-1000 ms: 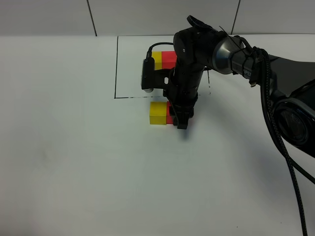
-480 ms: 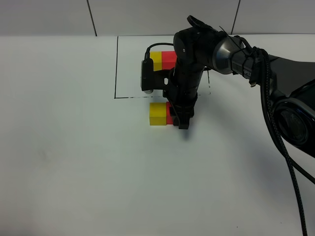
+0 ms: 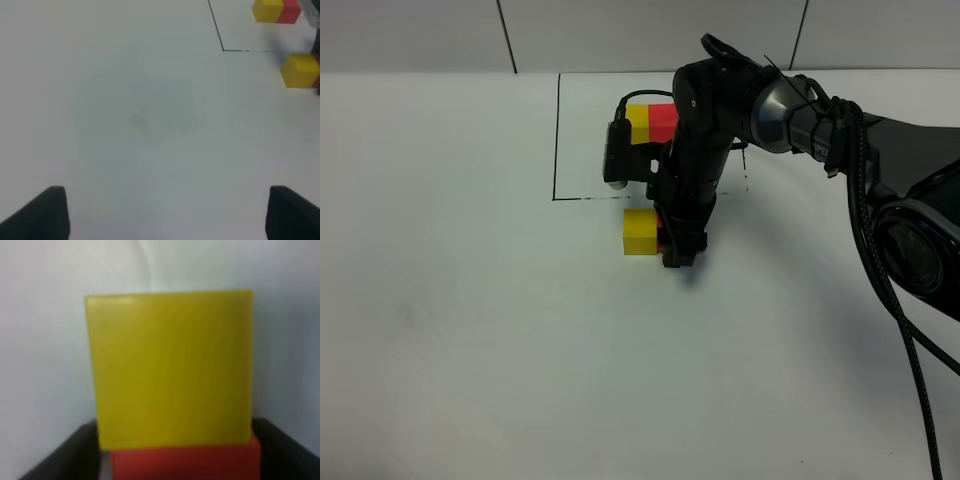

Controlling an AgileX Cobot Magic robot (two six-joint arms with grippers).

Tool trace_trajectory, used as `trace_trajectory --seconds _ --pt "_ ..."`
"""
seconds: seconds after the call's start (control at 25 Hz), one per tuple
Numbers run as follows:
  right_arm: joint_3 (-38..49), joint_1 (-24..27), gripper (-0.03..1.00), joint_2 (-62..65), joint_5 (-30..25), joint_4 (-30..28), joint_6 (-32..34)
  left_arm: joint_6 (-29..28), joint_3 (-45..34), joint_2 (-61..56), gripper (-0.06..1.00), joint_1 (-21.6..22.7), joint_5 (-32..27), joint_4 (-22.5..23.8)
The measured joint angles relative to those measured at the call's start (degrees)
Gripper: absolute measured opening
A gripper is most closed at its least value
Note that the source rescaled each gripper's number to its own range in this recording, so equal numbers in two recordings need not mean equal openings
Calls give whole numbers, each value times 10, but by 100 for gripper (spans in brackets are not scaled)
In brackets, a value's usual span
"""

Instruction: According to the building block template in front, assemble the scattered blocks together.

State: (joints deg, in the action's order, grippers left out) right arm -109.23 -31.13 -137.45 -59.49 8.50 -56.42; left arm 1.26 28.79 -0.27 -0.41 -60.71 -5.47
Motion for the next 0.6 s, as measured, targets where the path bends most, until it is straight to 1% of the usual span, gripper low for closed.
trace_trajectory --seconds 0.04,0.12,0.2,0.28,0.4,0.48,0.6 --pt "0 0 59 2 0 1 17 0 0 0 79 0 0 0" --pt "1 2 77 5 -1 0 44 0 0 0 78 0 0 0" --pt "1 8 91 15 -6 0 74 0 0 0 78 0 0 0" --pt "2 19 97 34 -13 0 106 0 0 0 78 0 0 0" --pt "2 48 99 75 -24 0 165 0 0 0 78 0 0 0" --pt "3 78 100 104 -24 2 217 0 0 0 78 0 0 0" --pt "18 137 100 141 -9 16 281 0 0 0 78 0 0 0"
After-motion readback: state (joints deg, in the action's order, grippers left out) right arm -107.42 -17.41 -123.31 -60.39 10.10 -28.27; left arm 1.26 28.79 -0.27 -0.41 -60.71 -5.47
